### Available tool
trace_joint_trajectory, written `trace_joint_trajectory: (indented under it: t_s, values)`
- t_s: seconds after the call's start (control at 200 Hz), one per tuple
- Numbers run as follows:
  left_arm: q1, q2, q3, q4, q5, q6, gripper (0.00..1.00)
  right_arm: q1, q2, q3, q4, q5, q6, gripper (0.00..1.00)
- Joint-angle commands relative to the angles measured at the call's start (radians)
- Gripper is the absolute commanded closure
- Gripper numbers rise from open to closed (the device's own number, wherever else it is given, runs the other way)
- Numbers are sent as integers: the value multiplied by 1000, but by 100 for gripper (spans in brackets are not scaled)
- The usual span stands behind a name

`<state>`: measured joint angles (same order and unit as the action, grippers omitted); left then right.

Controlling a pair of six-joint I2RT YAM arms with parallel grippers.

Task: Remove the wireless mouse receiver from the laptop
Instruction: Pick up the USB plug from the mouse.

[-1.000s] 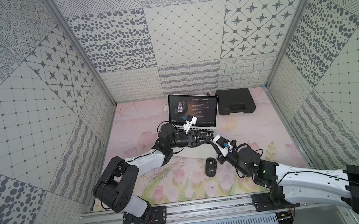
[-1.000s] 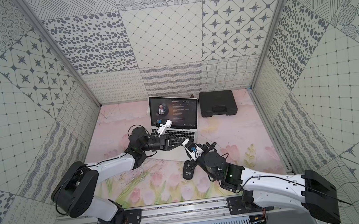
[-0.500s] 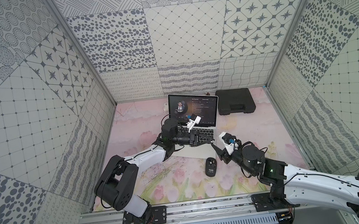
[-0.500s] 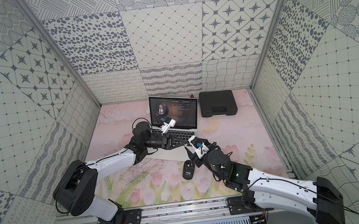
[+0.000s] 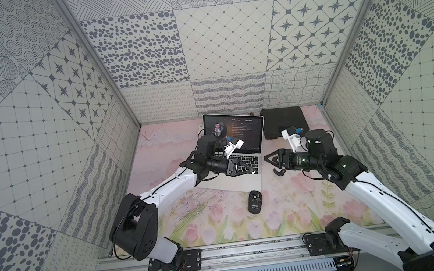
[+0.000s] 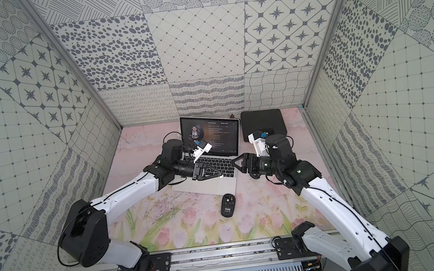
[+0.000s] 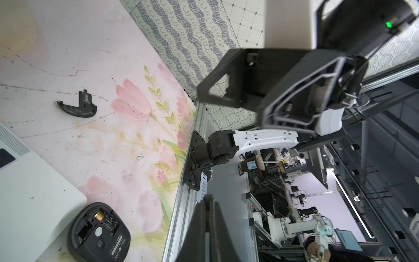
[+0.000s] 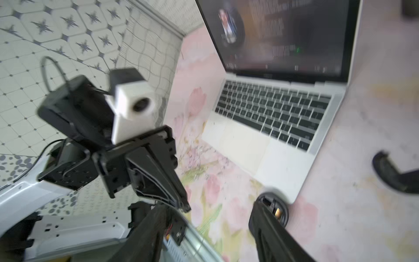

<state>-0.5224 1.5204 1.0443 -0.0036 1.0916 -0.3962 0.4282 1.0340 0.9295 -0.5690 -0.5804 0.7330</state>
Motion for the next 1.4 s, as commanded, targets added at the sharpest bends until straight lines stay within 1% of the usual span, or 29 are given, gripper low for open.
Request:
trace_joint_trajectory:
  t_s: [0.0, 0.07, 0.15, 0.25, 0.29, 0.365, 0.51, 0.7, 0.825, 0.975, 1.396]
  values:
    - [-10, -29, 69, -411, -127, 530, 100, -11, 20, -23, -36, -254, 182, 35]
    - [-28, -56, 54, -428, -223, 670, 100, -14, 36, -46, 22, -272, 244, 37]
    - [-32, -66, 40, -426, -270, 739, 100, -14, 50, -67, 114, -297, 332, 40]
    - [-35, -82, 18, -421, -277, 811, 100, -5, 45, -121, 284, -309, 476, 46]
    - [-42, -99, -3, -402, -283, 837, 100, 1, 48, -124, 293, -306, 488, 47]
    - [-46, -141, -45, -362, -246, 885, 100, 9, 65, -121, 275, -310, 485, 48]
    - [-56, -205, -92, -316, -271, 932, 100, 34, 95, -122, 276, -331, 498, 49]
    - [-67, -239, -113, -297, -316, 972, 100, 100, 141, -101, 300, -325, 503, 50]
    - [-68, -240, -115, -297, -306, 973, 100, 124, 152, -101, 326, -314, 513, 51]
    - [-69, -254, -122, -281, -300, 976, 100, 140, 170, -113, 366, -321, 537, 55]
    - [-73, -276, -133, -284, -268, 1011, 100, 186, 233, -88, 363, -328, 530, 60]
